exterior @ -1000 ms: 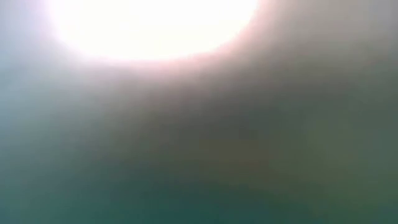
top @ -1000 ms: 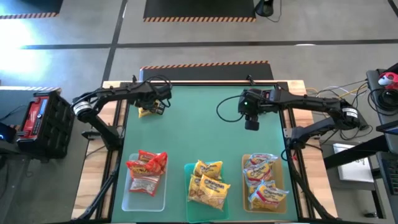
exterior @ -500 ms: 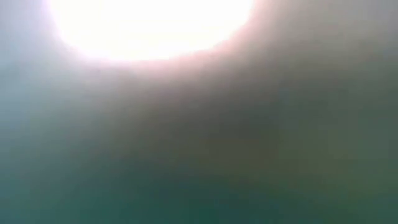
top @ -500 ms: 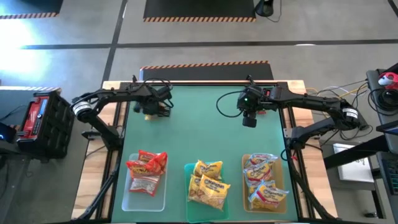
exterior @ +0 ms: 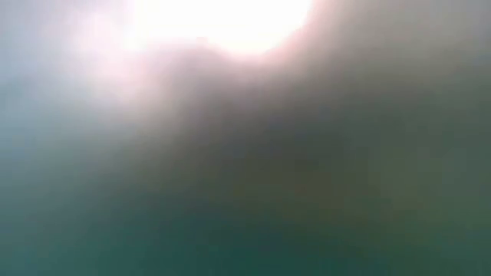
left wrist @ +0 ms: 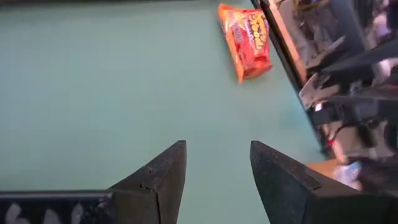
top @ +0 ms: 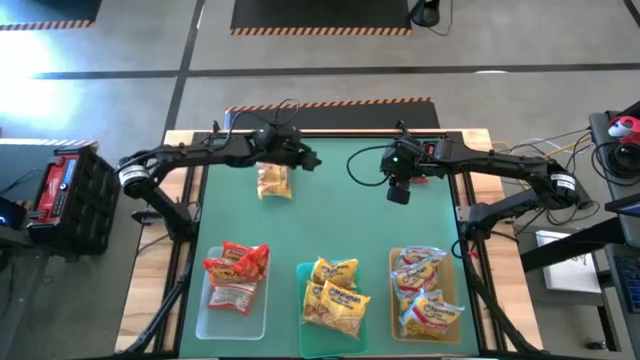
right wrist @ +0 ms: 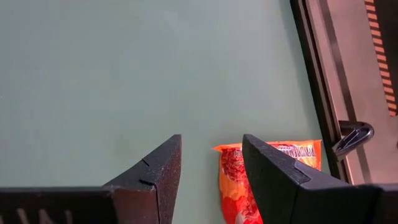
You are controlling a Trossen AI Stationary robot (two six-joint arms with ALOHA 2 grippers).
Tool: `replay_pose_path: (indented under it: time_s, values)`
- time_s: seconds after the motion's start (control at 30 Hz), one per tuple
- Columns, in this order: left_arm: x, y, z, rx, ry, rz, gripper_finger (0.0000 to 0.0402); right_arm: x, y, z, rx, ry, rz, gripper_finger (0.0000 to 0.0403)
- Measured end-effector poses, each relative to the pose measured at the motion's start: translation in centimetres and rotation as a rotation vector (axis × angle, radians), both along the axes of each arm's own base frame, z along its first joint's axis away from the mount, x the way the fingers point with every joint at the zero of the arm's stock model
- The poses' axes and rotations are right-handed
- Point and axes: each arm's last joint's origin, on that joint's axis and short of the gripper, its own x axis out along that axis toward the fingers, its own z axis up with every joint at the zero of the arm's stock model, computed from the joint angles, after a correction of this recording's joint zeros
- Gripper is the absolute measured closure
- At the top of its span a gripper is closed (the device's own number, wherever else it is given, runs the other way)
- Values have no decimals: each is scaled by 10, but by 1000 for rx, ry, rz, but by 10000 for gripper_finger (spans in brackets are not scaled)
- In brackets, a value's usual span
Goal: Sort Maruchan noodles
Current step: Put the yellow noodle pack into the green bin
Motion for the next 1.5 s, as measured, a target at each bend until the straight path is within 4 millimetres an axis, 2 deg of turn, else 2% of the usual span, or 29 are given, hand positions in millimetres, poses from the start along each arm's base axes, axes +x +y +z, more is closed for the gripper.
replay_pose_path:
  time_s: [0.1,0.3,0.4,0.53,0.67,0.9,1.13,1.3,1.5]
  values:
    - [-2,3,10,99,128,-59,239,0,0,0,1,1,-1,243]
    - [-25,-1,22,272,637,-205,239,0,0,0,2,3,0,243]
    - [-37,-2,21,308,805,-279,239,0,0,0,1,3,0,243]
    - [-47,-3,6,263,873,-293,239,0,0,0,1,3,0,243]
    - [-49,-2,-16,176,857,-166,239,0,0,0,9,-4,-20,243]
    - [-51,0,-55,75,983,-23,239,0,0,0,12,-8,-33,243]
    - [-35,-1,-67,1,926,-49,239,0,0,0,27,-21,-69,243]
    - [-15,3,-59,-61,722,-110,239,0,0,0,27,-21,-68,243]
    - [13,14,-42,-43,416,-68,239,0,0,0,27,-21,-69,243]
